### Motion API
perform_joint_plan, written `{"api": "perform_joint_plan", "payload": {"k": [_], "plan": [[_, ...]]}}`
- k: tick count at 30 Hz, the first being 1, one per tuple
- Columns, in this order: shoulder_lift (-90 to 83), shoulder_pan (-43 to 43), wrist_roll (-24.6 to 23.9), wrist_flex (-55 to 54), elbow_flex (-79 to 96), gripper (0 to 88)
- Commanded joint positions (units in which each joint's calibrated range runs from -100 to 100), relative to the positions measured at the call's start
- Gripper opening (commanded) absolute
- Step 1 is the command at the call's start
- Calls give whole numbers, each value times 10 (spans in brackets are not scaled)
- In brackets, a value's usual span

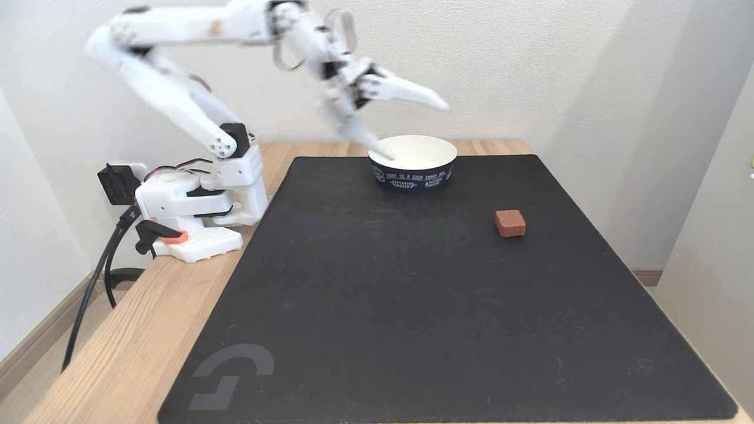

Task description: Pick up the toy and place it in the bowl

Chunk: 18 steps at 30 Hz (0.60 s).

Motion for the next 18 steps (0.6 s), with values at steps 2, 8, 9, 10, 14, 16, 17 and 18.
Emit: {"api": "perform_joint_plan", "payload": {"k": [2,8,9,10,14,16,17,18], "plan": [[287,6,14,126,-320,406],[457,2,18,224,-596,408],[501,1,18,241,-660,408],[527,-1,18,251,-695,408],[670,-1,37,361,-898,404],[724,1,37,408,-987,404],[750,4,37,427,-1031,404],[788,7,37,442,-1094,404]]}}
